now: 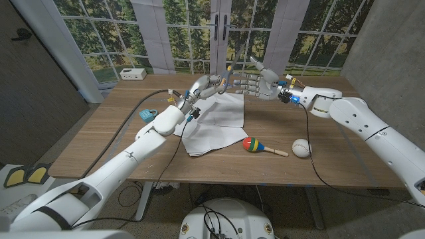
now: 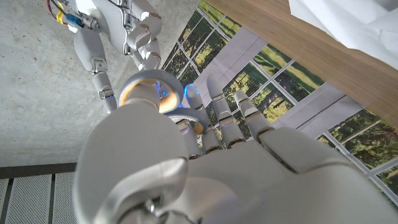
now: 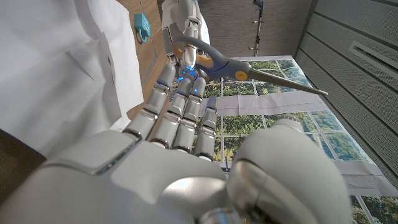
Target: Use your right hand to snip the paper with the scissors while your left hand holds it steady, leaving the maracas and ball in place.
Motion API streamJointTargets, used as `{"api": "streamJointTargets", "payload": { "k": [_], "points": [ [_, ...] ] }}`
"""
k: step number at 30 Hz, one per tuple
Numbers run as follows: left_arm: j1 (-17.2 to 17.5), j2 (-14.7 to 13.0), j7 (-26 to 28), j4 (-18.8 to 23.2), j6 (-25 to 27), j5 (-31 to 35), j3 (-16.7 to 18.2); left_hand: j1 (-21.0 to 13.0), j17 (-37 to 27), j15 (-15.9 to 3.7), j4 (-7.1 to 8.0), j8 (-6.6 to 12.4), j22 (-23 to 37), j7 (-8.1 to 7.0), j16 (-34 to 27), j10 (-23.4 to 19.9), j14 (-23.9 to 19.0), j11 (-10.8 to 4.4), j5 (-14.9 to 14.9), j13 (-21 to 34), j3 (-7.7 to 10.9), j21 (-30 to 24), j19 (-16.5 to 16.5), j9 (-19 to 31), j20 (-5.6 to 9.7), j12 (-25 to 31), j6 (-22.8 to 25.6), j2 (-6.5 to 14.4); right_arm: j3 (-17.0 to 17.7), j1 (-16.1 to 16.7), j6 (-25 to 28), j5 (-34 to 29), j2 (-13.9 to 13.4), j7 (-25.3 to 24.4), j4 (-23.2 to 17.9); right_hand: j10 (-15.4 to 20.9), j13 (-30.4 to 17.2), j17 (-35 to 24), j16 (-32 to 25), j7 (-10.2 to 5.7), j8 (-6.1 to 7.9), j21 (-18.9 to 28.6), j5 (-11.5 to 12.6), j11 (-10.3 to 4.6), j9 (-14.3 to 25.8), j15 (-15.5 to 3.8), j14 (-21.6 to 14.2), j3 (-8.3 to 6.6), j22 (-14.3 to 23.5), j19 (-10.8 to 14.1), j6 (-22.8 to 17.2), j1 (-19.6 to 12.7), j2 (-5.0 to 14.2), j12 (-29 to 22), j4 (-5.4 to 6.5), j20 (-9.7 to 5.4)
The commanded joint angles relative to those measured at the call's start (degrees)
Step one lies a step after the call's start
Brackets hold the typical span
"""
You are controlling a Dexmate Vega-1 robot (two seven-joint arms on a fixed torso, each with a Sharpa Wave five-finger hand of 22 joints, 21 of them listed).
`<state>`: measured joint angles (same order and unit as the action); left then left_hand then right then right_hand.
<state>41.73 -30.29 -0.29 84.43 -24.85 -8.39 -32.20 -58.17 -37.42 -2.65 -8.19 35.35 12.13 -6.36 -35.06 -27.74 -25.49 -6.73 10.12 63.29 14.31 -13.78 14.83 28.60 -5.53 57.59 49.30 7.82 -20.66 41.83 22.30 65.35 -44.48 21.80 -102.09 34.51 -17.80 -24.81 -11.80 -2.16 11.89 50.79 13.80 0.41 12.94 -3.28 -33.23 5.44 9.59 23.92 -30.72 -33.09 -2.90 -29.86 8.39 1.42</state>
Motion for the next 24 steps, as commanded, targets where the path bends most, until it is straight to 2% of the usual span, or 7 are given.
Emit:
{"api": "streamJointTargets", "payload": {
  "k": [1,12,19,24],
  "points": [
    [0.93,0.29,-3.48,0.07,-0.62,-7.01,1.2,-0.61,-0.09,-8.61,0.16,1.85,0.33,-0.22,0.38,-4.52,0.51,-5.28,0.01,0.1,0.43,-0.31,0.02,13.32,-0.05,0.01,-0.29,0.84,1.15,1.28,0.62,1.5,0.12,-2.42,-0.23,0.63,-0.01,0.04,0.1,0.01,0.39,-0.59,0.59,0.1,-0.02,-0.85,0.42,0.46,0.21,-0.43,-0.47,0.42,0.24,0.26,0.24,0.19],
    [2.3,1.08,-3.28,0.49,-1.12,-10.35,2.53,-0.05,0.29,-8.56,0.35,1.92,0.41,-0.44,1.7,-3.13,1.33,-5.22,-0.01,0.26,0.65,-0.26,-0.39,12.61,-0.08,-0.3,-0.41,0.75,1.7,1.41,-0.9,1.08,0.62,-2.74,0.92,0.78,0.33,0.36,-0.12,0.24,0.46,-1.2,0.79,0.23,-0.18,-0.96,0.42,0.67,0.21,-0.52,-0.82,1.0,0.69,0.58,0.32,0.35],
    [3.06,0.94,-3.27,1.21,-0.14,-11.6,2.88,0.4,2.09,-7.86,0.18,2.25,0.53,-0.83,5.71,2.42,4.22,-5.12,0.0,-2.85,1.42,-0.18,-1.26,11.7,-0.01,-4.08,-0.51,0.42,1.81,1.39,-1.11,1.07,0.87,-2.85,1.48,0.88,0.53,0.59,-0.24,0.23,0.48,-1.6,0.92,0.23,-0.28,-0.99,0.37,0.79,0.2,-0.58,-1.01,1.19,0.9,0.77,0.27,0.38],
    [3.21,0.92,-4.11,1.23,0.3,-12.85,2.91,0.57,3.47,-6.6,-0.08,2.98,0.6,-1.25,8.59,6.37,6.2,-5.22,-0.03,-6.0,2.08,-0.2,-1.85,11.67,-0.17,-7.76,-0.9,0.02,1.8,1.38,-1.1,1.09,0.95,-2.78,1.64,0.86,0.67,0.76,-0.33,0.25,0.45,-1.83,1.03,0.2,-0.34,-0.97,0.29,0.83,0.21,-0.5,-1.01,1.24,1.08,0.95,0.21,0.39]
  ]
}}
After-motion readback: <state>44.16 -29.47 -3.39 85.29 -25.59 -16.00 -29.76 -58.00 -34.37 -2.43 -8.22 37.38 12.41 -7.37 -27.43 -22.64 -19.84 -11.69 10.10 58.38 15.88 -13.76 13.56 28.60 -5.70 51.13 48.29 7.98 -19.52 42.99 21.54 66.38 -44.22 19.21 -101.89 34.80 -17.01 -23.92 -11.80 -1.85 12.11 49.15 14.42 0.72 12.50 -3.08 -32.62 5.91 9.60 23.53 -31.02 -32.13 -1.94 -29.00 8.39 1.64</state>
